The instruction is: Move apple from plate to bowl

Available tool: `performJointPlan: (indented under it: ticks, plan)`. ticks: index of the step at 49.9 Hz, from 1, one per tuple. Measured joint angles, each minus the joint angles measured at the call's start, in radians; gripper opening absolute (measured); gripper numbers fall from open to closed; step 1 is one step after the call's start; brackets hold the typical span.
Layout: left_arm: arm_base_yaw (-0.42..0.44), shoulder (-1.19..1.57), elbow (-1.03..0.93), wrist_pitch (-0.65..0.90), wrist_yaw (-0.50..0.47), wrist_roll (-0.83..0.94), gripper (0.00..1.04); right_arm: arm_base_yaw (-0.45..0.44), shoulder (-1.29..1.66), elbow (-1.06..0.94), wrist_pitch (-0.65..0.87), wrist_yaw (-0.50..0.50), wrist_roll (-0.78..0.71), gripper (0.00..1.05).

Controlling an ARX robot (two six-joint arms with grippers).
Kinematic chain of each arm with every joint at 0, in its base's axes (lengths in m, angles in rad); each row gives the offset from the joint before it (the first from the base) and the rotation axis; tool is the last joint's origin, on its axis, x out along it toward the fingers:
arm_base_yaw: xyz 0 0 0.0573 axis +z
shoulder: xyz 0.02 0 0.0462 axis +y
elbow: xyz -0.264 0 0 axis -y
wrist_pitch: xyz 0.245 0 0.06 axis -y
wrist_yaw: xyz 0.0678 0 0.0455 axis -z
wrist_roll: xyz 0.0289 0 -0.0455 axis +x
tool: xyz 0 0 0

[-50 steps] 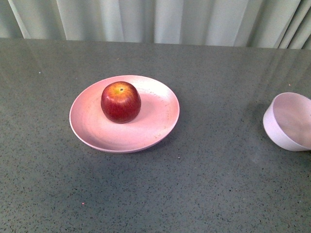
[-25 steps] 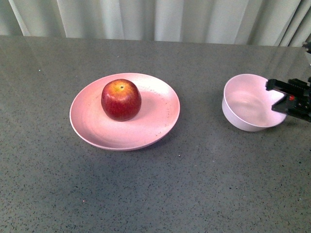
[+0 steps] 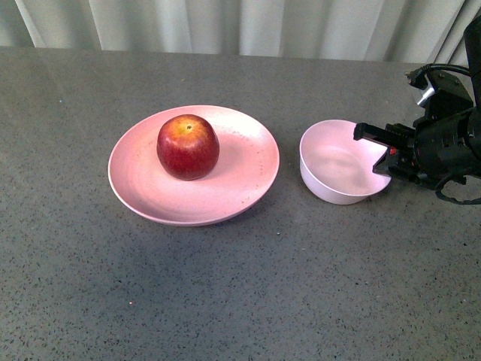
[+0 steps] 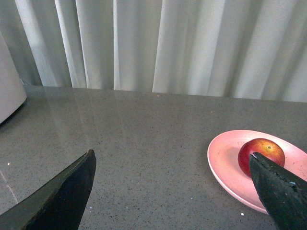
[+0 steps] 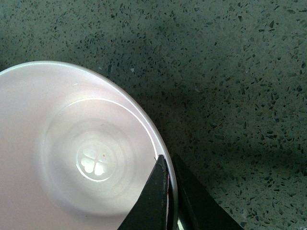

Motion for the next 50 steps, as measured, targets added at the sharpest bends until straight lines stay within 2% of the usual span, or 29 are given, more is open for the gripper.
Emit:
performJointPlan:
  ticks: [16, 27, 35, 40, 41, 44, 47, 50]
  plan:
    - [0.000, 0.000, 0.000, 0.000, 0.000, 0.000, 0.96, -0.016, -0.012, -0.011, 0.035, -0.018, -0.007, 0.39]
    - [0.000, 0.000, 0.000, 0.000, 0.000, 0.000, 0.96, -0.051, -0.110, -0.074, 0.119, -0.037, -0.044, 0.67]
    - [0.000, 0.000, 0.000, 0.000, 0.000, 0.000, 0.96, -0.106, -0.328, -0.199, 0.232, -0.066, -0.120, 0.97]
    - [0.000, 0.000, 0.000, 0.000, 0.000, 0.000, 0.96, -0.135, -0.438, -0.258, 0.258, -0.075, -0.136, 0.96]
    - [0.000, 0.000, 0.000, 0.000, 0.000, 0.000, 0.96, -0.135, -0.437, -0.267, 0.291, -0.050, -0.152, 0.94]
    - [0.000, 0.000, 0.000, 0.000, 0.000, 0.000, 0.96, -0.131, -0.424, -0.367, 0.587, 0.074, -0.237, 0.82]
    - [0.000, 0.000, 0.000, 0.000, 0.000, 0.000, 0.96, -0.148, -0.430, -0.470, 0.779, 0.065, -0.293, 0.69]
    - [0.000, 0.000, 0.000, 0.000, 0.000, 0.000, 0.96, -0.157, -0.477, -0.542, 0.854, 0.065, -0.319, 0.57]
